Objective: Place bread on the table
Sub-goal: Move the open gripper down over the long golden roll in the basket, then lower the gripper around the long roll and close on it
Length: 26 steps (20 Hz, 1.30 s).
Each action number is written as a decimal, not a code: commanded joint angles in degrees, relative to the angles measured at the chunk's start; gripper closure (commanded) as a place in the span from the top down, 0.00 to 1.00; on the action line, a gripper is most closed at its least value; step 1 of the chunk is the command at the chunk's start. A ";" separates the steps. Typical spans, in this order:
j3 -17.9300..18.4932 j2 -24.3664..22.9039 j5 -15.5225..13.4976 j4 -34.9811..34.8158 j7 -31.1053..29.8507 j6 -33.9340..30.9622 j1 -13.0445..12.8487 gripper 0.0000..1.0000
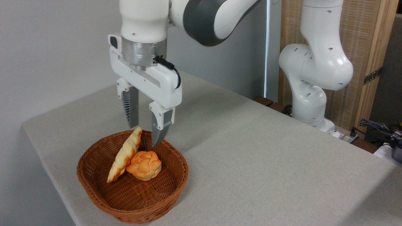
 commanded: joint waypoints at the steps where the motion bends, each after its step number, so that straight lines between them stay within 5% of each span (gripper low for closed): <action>1: 0.20 1.76 -2.60 -0.32 -10.11 5.12 -1.93 1.00; 9: -0.50 6.06 -5.06 -2.52 -23.66 13.55 -5.54 1.00; 17: -1.91 8.09 -5.06 -3.84 -24.12 14.53 -5.63 0.98; 19: -1.91 8.70 -5.06 -3.84 -24.03 14.80 -5.63 0.81; 23: -1.91 8.79 -5.06 -3.84 -24.20 15.41 -5.63 0.30; 26: -1.91 8.79 -5.06 -3.75 -24.12 15.41 -5.63 0.20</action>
